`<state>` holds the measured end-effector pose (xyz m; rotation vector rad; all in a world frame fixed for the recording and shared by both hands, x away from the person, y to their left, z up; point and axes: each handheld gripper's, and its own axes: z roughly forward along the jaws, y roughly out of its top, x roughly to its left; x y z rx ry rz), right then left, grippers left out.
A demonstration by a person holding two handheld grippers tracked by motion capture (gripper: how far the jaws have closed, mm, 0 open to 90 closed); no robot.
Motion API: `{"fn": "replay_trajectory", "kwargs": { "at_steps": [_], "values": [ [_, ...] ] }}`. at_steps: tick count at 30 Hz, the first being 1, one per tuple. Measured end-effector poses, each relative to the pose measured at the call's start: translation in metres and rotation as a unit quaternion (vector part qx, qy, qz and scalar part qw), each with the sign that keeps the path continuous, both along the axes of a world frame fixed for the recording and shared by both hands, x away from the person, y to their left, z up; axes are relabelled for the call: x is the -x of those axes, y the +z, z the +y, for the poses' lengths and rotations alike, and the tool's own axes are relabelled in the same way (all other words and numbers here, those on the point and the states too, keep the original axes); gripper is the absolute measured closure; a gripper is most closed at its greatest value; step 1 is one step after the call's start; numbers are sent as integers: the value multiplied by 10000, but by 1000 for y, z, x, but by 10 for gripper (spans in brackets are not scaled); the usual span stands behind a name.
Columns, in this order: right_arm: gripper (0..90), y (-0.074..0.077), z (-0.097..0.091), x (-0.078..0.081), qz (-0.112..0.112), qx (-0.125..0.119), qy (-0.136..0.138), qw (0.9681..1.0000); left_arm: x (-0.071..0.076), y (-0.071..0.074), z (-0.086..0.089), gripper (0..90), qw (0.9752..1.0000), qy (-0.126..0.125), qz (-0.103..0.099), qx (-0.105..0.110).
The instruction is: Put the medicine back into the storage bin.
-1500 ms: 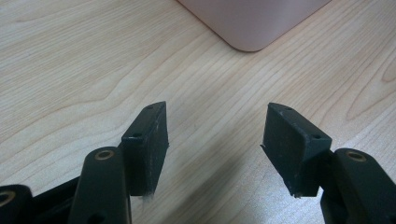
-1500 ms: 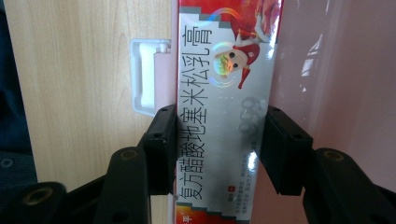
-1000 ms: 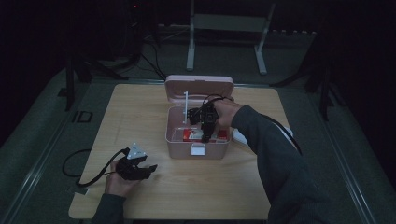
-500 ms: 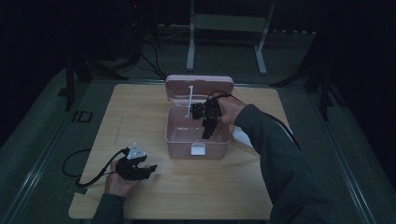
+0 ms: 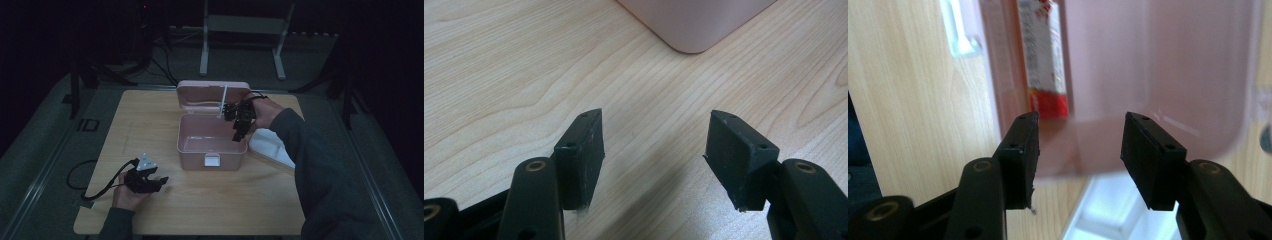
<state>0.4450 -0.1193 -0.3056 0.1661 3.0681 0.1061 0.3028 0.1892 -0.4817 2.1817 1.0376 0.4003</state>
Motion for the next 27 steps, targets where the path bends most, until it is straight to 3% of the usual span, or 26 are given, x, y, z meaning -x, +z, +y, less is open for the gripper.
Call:
{"fn": "replay_trajectory", "kwargs": {
  "at_steps": [11, 14, 17, 27],
  "values": [
    [509, 9, -56, -9, -147, 40, -492, 9987, -1, -1, -1, 401, 10000, -9, 6, 7],
    [542, 3, -74, -14, -184, 46, -558, 9983, -1, -1, -1, 400, 10000, -18, 23, -5],
    [552, -4, -89, -19, -104, -117, -560, 9983, -1, -1, -1, 401, 10000, -15, 19, -2],
    [615, -37, -125, -36, -102, 26, -909, 9958, -1, -1, 0, 401, 10000, -10, 13, -6]
  ]
}}
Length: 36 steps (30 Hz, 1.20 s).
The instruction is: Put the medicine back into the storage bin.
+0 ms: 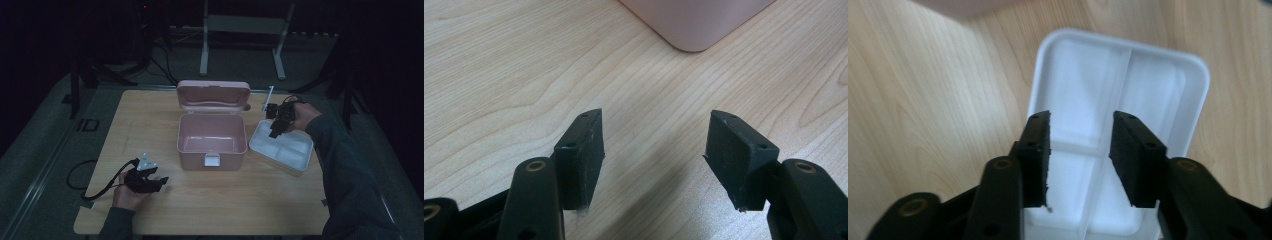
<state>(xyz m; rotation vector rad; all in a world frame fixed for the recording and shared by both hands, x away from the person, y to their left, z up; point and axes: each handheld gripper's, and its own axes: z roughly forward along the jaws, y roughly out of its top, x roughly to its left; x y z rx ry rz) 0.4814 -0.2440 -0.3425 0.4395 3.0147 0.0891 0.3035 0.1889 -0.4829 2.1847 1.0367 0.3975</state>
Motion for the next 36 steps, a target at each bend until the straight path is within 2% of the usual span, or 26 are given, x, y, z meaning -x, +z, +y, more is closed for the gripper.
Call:
{"fn": "replay_trajectory", "kwargs": {
  "at_steps": [1, 5, 7, 8, 10, 16, 21, 29, 33, 36],
  "values": [
    [615, 0, 0, 0, 0, 0, 0, 10000, 0, 0, 0, 401, 10000, 0, 0, 0],
    [646, -23, -17, -7, 111, 234, -137, 9996, 0, 0, 0, 401, 10000, 3, -7, -3],
    [648, -27, -19, -8, 138, 250, -142, 9995, 0, 0, 0, 401, 10000, 6, -4, 6],
    [664, -37, -25, -11, 142, 352, -213, 9991, 0, 0, 0, 401, 10000, 11, 1, 10],
    [677, -45, -30, -14, 165, 434, -285, 9985, 0, 0, 0, 401, 10000, -3, 1, -2],
    [718, -66, -42, -19, 267, 547, -446, 9972, 0, 0, 0, 401, 10000, 0, 1, -2],
    [732, -78, -50, -21, 257, 637, -553, 9961, 0, 0, 0, 401, 10000, -14, 13, -23],
    [741, -91, -55, -25, 175, 726, -572, 9956, 0, -1, -1, 401, 10000, -15, 16, -21],
    [746, -93, -56, -26, 172, 700, -602, 9956, 0, 0, 0, 401, 10000, -9, 9, -17],
    [781, -97, -59, -28, 247, 584, -665, 9958, 0, -1, -1, 401, 10000, -11, 23, -17]
  ]
}}
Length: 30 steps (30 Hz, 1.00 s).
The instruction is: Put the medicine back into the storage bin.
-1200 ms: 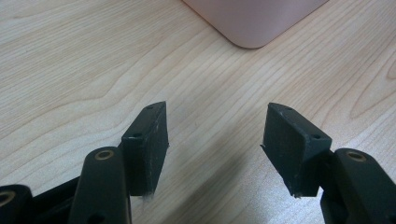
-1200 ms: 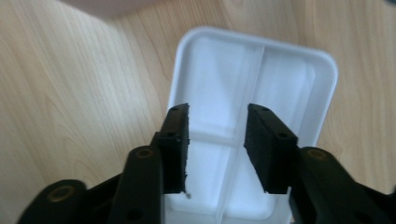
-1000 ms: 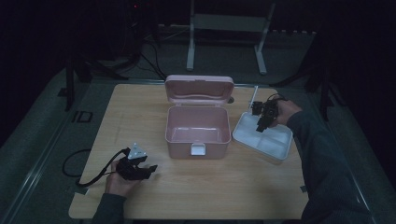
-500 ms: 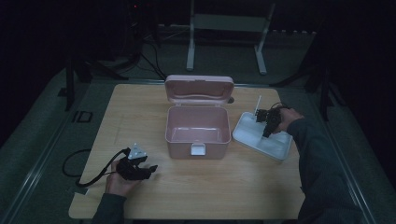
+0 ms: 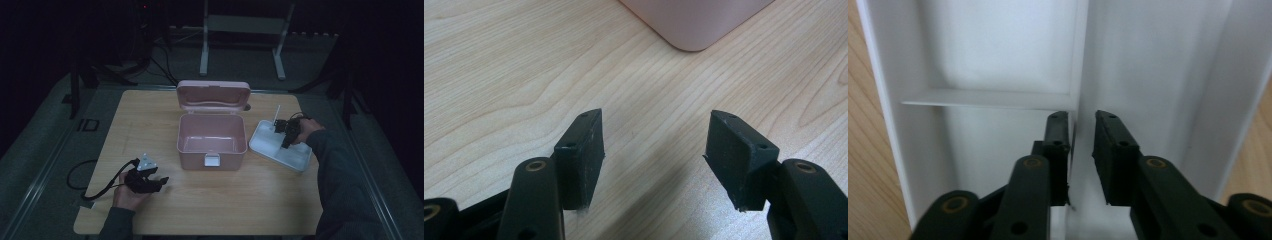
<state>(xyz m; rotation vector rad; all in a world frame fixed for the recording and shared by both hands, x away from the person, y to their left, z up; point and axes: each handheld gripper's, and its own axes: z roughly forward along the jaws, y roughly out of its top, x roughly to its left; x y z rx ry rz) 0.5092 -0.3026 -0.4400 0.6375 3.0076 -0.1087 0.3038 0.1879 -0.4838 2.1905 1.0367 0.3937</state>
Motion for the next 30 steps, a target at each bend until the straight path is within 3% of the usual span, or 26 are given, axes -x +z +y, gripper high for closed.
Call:
{"fn": "replay_trajectory", "kwargs": {
  "at_steps": [5, 30],
  "values": [
    [797, -4, -6, -2, 86, -208, -136, 9997, 0, 0, -1, 401, 10000, -5, 2, -1],
    [878, -12, -1, -5, 223, -197, -40, 9995, 0, -1, -2, 401, 10000, -18, 20, -7]
  ]
}}
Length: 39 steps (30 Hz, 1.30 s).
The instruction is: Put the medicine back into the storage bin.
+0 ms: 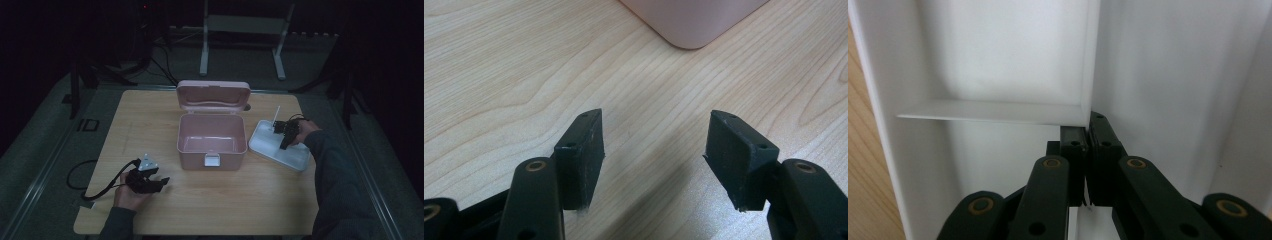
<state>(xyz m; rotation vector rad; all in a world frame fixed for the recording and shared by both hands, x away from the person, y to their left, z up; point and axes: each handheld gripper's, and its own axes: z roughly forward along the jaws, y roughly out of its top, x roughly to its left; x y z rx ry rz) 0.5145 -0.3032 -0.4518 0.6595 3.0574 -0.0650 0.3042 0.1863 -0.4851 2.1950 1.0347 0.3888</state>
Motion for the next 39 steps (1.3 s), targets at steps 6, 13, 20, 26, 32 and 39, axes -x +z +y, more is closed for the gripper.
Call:
{"fn": "replay_trajectory", "kwargs": {
  "at_steps": [6, 13, 20, 26, 32, 39],
  "values": [
    [889, 0, 3, 2, -98, 0, 83, 9999, 0, 0, 1, 401, 10000, 6, -14, -8],
    [891, 2, 1, 9, -49, -17, 237, 9997, 1, 0, 1, 401, 10000, 20, -17, -5],
    [891, 13, -4, 16, -8, -32, 343, 9994, 1, 0, 1, 401, 10000, 25, -17, 1],
    [891, 36, -7, 26, 50, -23, 514, 9987, 0, 0, 1, 401, 10000, 15, -15, -9],
    [890, 66, -5, 36, -7, -45, 690, 9976, 1, 1, 1, 401, 10000, 22, -21, -2],
    [891, 99, 7, 48, -47, 39, 971, 9953, 0, 0, 0, 401, 10000, 8, -2, -4]
  ]
}}
